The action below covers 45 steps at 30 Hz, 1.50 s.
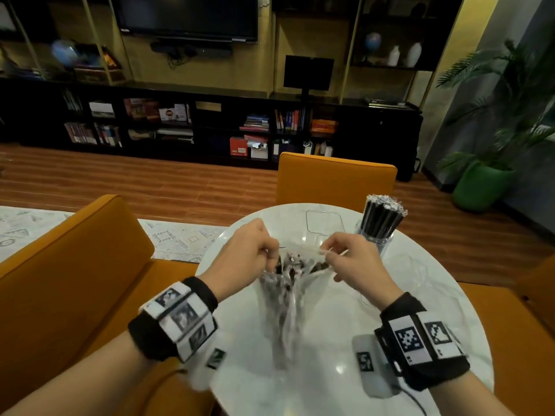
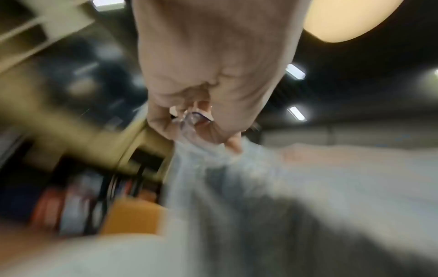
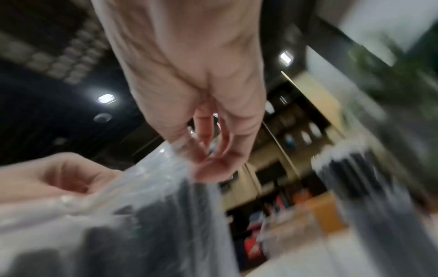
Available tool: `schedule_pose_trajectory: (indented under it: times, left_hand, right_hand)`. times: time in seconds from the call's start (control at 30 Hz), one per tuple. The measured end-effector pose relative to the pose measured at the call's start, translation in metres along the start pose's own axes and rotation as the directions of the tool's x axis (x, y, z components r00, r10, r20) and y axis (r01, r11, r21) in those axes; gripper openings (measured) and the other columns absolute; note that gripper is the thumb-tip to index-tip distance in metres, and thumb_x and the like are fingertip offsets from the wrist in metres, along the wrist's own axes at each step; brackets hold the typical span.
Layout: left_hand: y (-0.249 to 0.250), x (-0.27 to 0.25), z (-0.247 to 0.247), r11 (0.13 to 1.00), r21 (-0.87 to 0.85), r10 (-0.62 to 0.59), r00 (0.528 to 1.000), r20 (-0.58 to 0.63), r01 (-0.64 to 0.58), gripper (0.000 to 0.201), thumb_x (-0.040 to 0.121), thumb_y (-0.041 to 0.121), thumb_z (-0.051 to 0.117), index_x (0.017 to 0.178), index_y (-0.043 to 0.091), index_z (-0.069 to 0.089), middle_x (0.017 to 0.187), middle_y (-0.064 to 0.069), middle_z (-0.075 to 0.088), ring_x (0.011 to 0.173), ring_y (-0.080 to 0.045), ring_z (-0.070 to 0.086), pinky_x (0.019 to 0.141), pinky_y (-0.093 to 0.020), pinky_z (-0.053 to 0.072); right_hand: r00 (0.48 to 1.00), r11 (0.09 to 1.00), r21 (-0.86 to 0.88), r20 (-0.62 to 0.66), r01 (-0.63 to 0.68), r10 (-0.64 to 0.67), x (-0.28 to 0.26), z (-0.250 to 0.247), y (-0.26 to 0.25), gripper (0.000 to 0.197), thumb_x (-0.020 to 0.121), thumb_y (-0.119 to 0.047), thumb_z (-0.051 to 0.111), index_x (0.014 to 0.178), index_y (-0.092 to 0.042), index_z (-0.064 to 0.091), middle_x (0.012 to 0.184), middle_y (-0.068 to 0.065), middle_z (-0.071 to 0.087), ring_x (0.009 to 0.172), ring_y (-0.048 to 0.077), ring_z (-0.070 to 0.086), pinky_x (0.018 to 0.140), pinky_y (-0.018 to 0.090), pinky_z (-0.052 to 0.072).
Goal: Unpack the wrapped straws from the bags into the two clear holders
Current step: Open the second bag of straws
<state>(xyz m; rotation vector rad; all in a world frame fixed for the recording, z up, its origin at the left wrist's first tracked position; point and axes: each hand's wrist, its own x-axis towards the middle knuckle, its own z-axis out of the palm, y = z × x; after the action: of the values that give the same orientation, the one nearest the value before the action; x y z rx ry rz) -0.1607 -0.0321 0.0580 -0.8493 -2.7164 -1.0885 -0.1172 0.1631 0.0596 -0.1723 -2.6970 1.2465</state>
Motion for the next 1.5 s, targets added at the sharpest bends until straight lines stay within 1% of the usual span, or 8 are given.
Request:
schedule_pose_trajectory:
  times: [0.13, 0.3, 0.43, 0.67, 0.87, 1.07, 1.23, 1.5]
  left_hand:
    - [-0.018, -0.008, 0.002, 0.817, 0.577, -0.001, 1.000, 0.031, -0.017, 0.042, 0.082, -0.004, 0.057, 0.107, 0.029, 0.055, 0.097, 0.001, 0.035, 0.079, -0.018, 0.041, 0.050, -0.030, 0.044]
    - [-0.022, -0.006, 0.013, 0.982, 0.011, -0.184, 0.938, 0.295, 0.189, 0.091, 0.077, -0.017, 0.047, 0.142, 0.044, 0.032, 0.115, -0.003, 0.048, 0.063, -0.011, 0.047, 0.047, -0.018, 0.044]
    - [-0.048, -0.009, -0.001, 0.980, 0.109, -0.185, 0.961, 0.205, 0.165, 0.063, 0.084, -0.013, 0.042, 0.113, 0.035, 0.070, 0.115, 0.010, 0.060, 0.109, -0.009, 0.059, 0.088, -0.026, 0.050]
    - [-0.050, -0.012, 0.000, 0.882, -0.065, -0.410, 0.828, 0.383, 0.467, 0.070, 0.083, 0.002, 0.067, 0.146, 0.015, 0.039, 0.138, 0.002, 0.052, 0.096, -0.015, 0.066, 0.070, -0.022, 0.059]
    - [-0.059, -0.017, -0.023, 0.928, 0.136, -0.365, 0.920, 0.145, 0.347, 0.040, 0.092, 0.005, 0.049, 0.119, 0.025, 0.070, 0.106, -0.003, 0.073, 0.083, -0.015, 0.069, 0.067, -0.024, 0.055]
    - [-0.051, -0.013, -0.015, 0.630, -0.529, -0.476, 0.821, 0.316, 0.569, 0.064, 0.087, -0.001, 0.064, 0.145, 0.011, 0.042, 0.128, -0.015, 0.056, 0.078, -0.024, 0.068, 0.064, -0.025, 0.061]
    - [-0.058, -0.012, -0.009, 0.640, -0.562, -0.433, 0.850, 0.298, 0.523, 0.072, 0.086, -0.013, 0.060, 0.147, 0.016, 0.038, 0.145, 0.000, 0.044, 0.084, -0.021, 0.068, 0.065, -0.023, 0.060]
    - [-0.079, -0.038, 0.022, 0.664, -0.363, -0.367, 0.708, 0.603, 0.654, 0.126, 0.075, -0.010, 0.073, 0.151, 0.041, -0.013, 0.161, -0.008, 0.015, 0.082, -0.016, 0.073, 0.069, -0.030, 0.060]
  right_hand:
    - [0.993, 0.983, -0.167, -0.077, 0.073, -0.087, 0.003, -0.011, 0.005, 0.016, 0.084, -0.003, 0.056, 0.082, -0.013, 0.069, 0.069, 0.002, 0.064, 0.054, 0.012, 0.053, 0.050, 0.021, 0.045]
    - [0.984, 0.994, -0.106, 0.174, -0.009, 0.028, -0.012, 0.018, 0.007, 0.016, 0.089, -0.013, 0.059, 0.101, -0.022, 0.054, 0.077, 0.000, 0.062, 0.059, 0.010, 0.054, 0.055, 0.026, 0.052]
    - [0.979, 0.971, -0.210, 0.141, -0.113, 0.144, -0.017, 0.020, 0.037, 0.025, 0.087, -0.002, 0.055, 0.108, -0.009, 0.066, 0.079, 0.006, 0.062, 0.055, 0.013, 0.052, 0.057, 0.031, 0.054]
    - [0.943, 0.974, -0.023, 0.248, -0.225, 0.223, -0.019, 0.005, 0.043, 0.014, 0.092, -0.016, 0.060, 0.105, -0.015, 0.063, 0.083, 0.012, 0.068, 0.067, 0.020, 0.065, 0.049, 0.021, 0.052]
    - [0.937, 0.943, 0.005, 0.112, -0.333, 0.331, -0.019, -0.009, 0.060, 0.021, 0.087, -0.006, 0.052, 0.068, -0.008, 0.061, 0.064, 0.012, 0.056, 0.055, 0.023, 0.049, 0.049, 0.029, 0.044]
    - [0.901, 0.904, 0.155, 0.254, -0.398, 0.352, -0.029, 0.006, 0.048, 0.021, 0.092, -0.019, 0.056, 0.087, -0.006, 0.072, 0.069, 0.013, 0.066, 0.058, 0.021, 0.063, 0.052, 0.026, 0.053]
    - [0.922, 0.877, 0.294, 0.043, -0.380, 0.385, -0.034, 0.018, 0.050, 0.024, 0.092, -0.011, 0.050, 0.079, -0.007, 0.070, 0.062, 0.012, 0.063, 0.052, 0.023, 0.059, 0.055, 0.033, 0.049]
    - [0.738, 0.654, 0.399, 0.552, -0.643, 0.389, -0.039, 0.050, 0.057, 0.044, 0.099, -0.043, 0.046, 0.126, -0.009, 0.051, 0.121, 0.025, 0.058, 0.083, 0.038, 0.073, 0.069, 0.038, 0.062]
